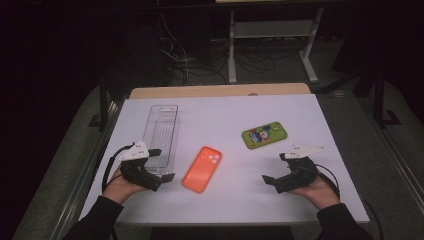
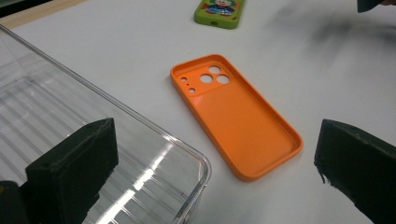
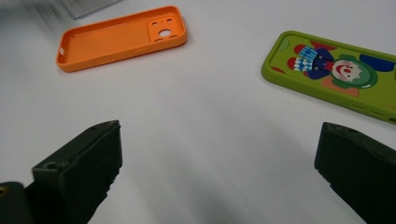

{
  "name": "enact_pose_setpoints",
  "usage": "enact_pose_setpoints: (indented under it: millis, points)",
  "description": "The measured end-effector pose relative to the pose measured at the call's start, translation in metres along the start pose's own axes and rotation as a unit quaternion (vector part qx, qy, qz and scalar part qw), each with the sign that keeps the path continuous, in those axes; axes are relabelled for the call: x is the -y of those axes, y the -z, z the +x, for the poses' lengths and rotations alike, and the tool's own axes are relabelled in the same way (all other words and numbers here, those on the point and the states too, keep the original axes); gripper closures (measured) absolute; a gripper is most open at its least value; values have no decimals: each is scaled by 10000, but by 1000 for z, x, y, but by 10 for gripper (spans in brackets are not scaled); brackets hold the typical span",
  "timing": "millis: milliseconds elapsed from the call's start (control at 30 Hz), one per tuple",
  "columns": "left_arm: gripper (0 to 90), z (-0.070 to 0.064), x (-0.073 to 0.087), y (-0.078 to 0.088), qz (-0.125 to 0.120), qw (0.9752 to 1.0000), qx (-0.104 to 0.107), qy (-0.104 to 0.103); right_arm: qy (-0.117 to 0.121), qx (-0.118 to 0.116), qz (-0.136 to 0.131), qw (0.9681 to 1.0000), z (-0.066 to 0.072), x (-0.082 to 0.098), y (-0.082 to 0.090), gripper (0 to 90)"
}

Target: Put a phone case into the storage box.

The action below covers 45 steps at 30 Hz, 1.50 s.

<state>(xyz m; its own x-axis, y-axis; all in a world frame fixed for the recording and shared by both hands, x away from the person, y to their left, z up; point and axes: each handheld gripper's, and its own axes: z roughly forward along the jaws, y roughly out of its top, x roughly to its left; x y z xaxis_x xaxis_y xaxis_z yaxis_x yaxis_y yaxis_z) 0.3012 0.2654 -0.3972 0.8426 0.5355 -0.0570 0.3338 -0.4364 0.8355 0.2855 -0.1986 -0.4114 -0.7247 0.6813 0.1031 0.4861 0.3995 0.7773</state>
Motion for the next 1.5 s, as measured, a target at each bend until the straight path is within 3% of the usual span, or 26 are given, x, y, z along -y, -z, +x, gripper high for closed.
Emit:
enact_pose_setpoints:
  millis: [167,533,800,1033,1200,1367,1400,1433,1500]
  points:
    - [0,1,-1,-1,-17,10000,35,36,-32,8,-1,10000,3,-6,-5,0]
    - [0,-1,-1,2,-43,9999,-4,101,99,-362,-46,9993,17,-30,-27,0]
    - [0,-2,-1,4,-64,9999,17,93,133,-593,131,9981,33,-51,-45,48]
    - [0,-3,-1,4,-33,10000,25,83,330,-815,470,9950,47,-69,-69,157]
    - [0,-4,-1,3,-49,9999,29,97,300,-884,649,9935,55,-76,-80,236]
    - [0,-3,-1,3,-32,9999,24,100,357,-1009,870,9904,66,-85,-95,420]
    - [0,-3,-1,3,-32,9999,24,100,357,-1009,870,9904,66,-85,-95,420]
    - [0,-3,-1,3,-21,9999,16,98,400,-1057,936,9892,71,-88,-101,513]
    - [0,-3,-1,3,-33,9999,13,111,424,-1141,1019,9873,76,-90,-106,583]
